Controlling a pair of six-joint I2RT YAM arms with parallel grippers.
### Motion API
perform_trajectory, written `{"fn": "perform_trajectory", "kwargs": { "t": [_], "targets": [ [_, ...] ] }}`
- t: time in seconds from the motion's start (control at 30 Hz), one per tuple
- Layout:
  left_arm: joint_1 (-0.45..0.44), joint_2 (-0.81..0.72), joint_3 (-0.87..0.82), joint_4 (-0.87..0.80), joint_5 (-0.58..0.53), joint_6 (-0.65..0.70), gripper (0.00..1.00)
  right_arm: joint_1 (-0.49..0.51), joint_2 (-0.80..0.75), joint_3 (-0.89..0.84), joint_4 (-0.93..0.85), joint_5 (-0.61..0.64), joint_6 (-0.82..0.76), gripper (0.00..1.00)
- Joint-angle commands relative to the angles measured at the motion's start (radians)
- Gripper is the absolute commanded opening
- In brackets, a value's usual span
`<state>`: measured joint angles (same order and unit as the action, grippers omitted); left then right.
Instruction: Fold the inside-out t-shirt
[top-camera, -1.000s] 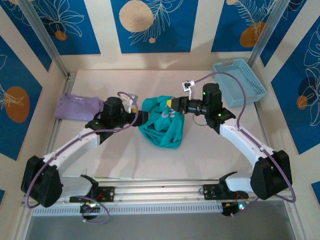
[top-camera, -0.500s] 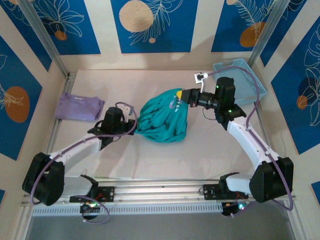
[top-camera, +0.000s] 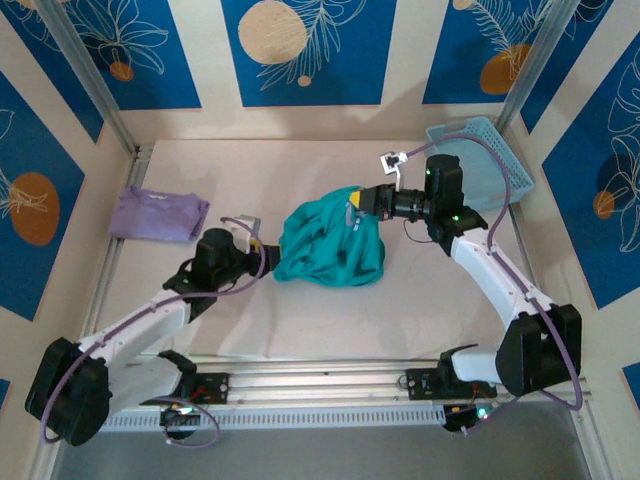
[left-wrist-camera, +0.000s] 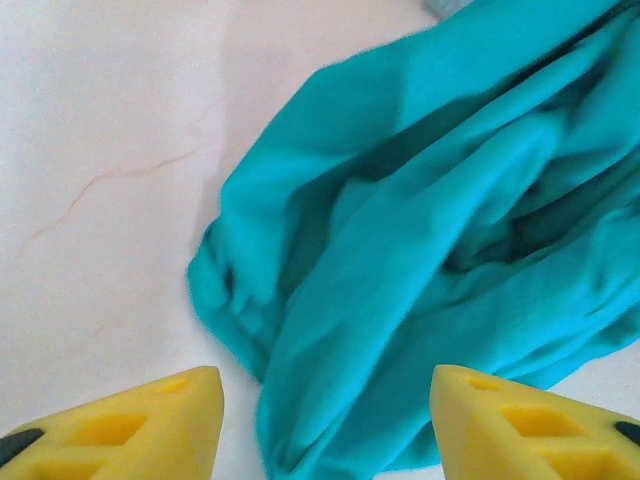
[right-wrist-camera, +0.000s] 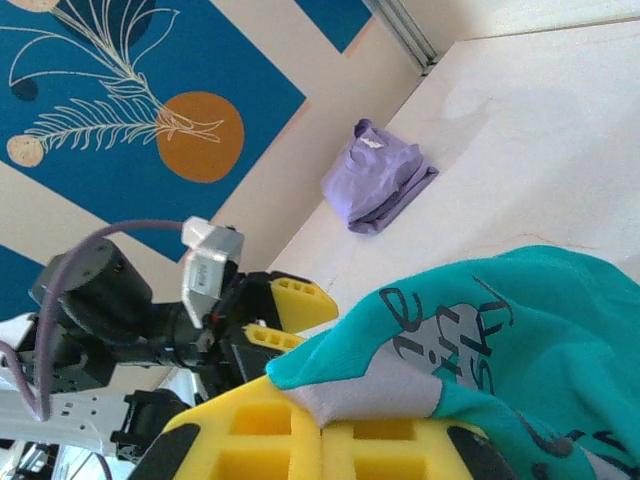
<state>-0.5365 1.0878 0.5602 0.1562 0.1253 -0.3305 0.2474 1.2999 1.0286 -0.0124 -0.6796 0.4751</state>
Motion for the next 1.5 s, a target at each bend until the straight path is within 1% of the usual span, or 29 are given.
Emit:
{"fn": "perform_trajectory", "kwargs": {
  "t": [0.0,0.03,0.13,0.23,0.3,0.33,0.37,0.43,0.47,0.5,0.6,0.7,0.87,0.9,1.03,1.1,1.17,1.2,1.27,1.33,1.4,1.47],
  "targets": [
    [-0.053,0.062,0.098,0.053,0.095,0.053,0.52,0.004,0.002,0.034,-0.024,-0.037,-0.036,0.00],
    [-0.071,0.091,0.125,0.047,0.118,0.064,0.51,0.007,0.002,0.034,-0.024,-0.036,-0.036,0.00],
    [-0.108,0.181,0.194,0.014,0.151,0.094,0.52,0.008,0.002,0.036,-0.024,-0.034,-0.035,0.00],
    [-0.120,0.269,0.251,-0.021,0.153,0.108,0.54,0.010,0.001,0.039,-0.024,-0.033,-0.034,0.00],
    [-0.121,0.318,0.277,-0.048,0.143,0.118,0.52,0.008,-0.004,0.044,-0.035,-0.030,-0.041,0.00],
    [-0.121,0.334,0.287,-0.069,0.123,0.122,0.48,0.008,-0.008,0.048,-0.046,-0.025,-0.050,0.00],
    [-0.118,0.342,0.287,-0.085,0.106,0.127,0.38,0.005,-0.011,0.056,-0.061,-0.019,-0.061,0.00],
    [-0.106,0.326,0.267,-0.096,0.087,0.134,0.13,-0.002,-0.018,0.073,-0.100,-0.012,-0.089,0.00],
    [-0.093,0.298,0.247,-0.090,0.079,0.126,0.03,-0.010,-0.024,0.084,-0.119,-0.008,-0.103,0.00],
    [-0.080,0.266,0.224,-0.079,0.072,0.113,0.00,-0.015,-0.028,0.089,-0.129,-0.006,-0.111,0.00],
    [-0.036,0.122,0.131,-0.032,0.057,0.053,0.00,-0.039,-0.051,0.091,-0.136,-0.005,-0.118,0.00],
    [-0.004,-0.008,0.052,-0.024,0.050,-0.007,0.00,-0.055,-0.066,0.087,-0.129,-0.003,-0.115,0.00],
    [0.011,-0.189,-0.093,-0.022,-0.065,-0.076,0.00,-0.055,-0.061,0.078,-0.112,0.003,-0.088,0.00],
    [0.011,-0.210,-0.121,0.001,-0.061,-0.076,0.00,-0.050,-0.055,0.075,-0.111,0.005,-0.086,0.00],
    [-0.024,-0.223,-0.206,0.112,0.065,-0.021,0.00,-0.021,-0.018,0.059,-0.112,0.027,-0.070,0.00],
    [-0.057,-0.199,-0.210,0.125,0.090,0.011,0.00,-0.006,0.002,0.056,-0.122,0.036,-0.063,0.00],
    [-0.070,-0.172,-0.209,0.122,0.049,0.012,0.00,0.005,0.020,0.049,-0.124,0.047,-0.060,0.00],
    [-0.071,-0.165,-0.206,0.115,0.005,-0.001,0.00,0.010,0.023,0.048,-0.127,0.052,-0.056,0.00],
    [-0.071,-0.158,-0.201,0.087,-0.117,-0.033,0.00,0.020,0.032,0.051,-0.133,0.052,-0.055,0.00],
    [-0.070,-0.168,-0.201,0.085,-0.173,-0.046,0.00,0.032,0.035,0.060,-0.150,0.051,-0.062,0.00],
    [-0.071,-0.190,-0.189,0.082,-0.192,-0.045,0.00,0.043,0.037,0.074,-0.183,0.056,-0.082,0.00],
    [-0.071,-0.221,-0.162,0.079,-0.180,-0.038,0.00,0.053,0.039,0.093,-0.234,0.094,-0.107,0.00]
  ]
}}
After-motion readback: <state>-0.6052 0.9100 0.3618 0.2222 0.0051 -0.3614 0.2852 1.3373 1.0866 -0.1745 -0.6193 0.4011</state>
